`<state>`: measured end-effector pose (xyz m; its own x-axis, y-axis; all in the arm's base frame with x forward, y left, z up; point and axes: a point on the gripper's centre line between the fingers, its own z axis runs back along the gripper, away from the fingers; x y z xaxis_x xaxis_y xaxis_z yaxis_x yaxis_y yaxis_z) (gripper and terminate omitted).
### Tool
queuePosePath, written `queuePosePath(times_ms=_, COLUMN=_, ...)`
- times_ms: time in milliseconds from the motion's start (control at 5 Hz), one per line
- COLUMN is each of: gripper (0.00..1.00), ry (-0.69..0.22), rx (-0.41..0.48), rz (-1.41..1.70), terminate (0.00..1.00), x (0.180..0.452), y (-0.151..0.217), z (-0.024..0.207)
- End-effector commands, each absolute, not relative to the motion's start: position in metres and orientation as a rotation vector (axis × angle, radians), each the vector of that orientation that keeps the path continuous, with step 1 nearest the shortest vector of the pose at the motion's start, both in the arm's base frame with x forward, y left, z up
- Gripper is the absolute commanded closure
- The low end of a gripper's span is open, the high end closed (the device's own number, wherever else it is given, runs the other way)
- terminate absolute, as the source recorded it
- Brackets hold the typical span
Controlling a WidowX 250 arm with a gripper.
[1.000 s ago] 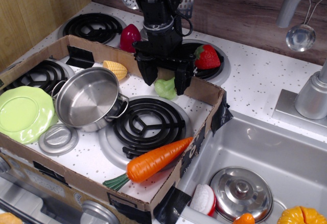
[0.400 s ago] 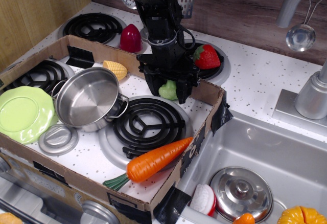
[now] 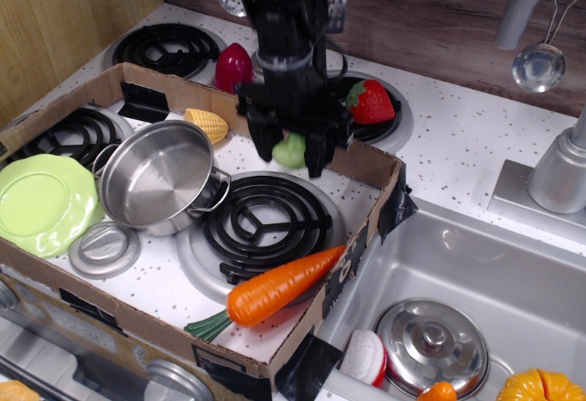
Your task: Put broccoli in pot
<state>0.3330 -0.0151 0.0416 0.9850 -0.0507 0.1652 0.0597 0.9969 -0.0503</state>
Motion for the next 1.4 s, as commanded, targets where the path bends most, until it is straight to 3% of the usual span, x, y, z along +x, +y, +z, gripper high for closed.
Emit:
queuePosePath(times_ms=0, gripper=1.00, ry=-0.312, rx=-0.003, rz=-0.079, terminate=0.00, x=0.325, y=-0.017, z=0.116)
queuePosePath(times_ms=200, gripper=1.00, ry=-0.302, rx=0.043, rz=-0.064, terminate=0.00, x=0.306, y=-0.010, z=0.128)
queuePosePath(times_ms=400, gripper=1.00, ry=-0.205, rx=0.024, rz=0.026, terminate=0.00, x=0.282, y=0.009, z=0.119)
queuePosePath(times_ms=600, gripper=1.00, ry=-0.186, rx=0.024, rz=0.060, terminate=0.00, x=0.263, y=0.032, z=0.113)
queuePosePath(times_ms=1200, gripper=1.00, ry=-0.186, rx=0.013, rz=-0.024, terminate=0.00, x=0.267, y=0.073, z=0.086)
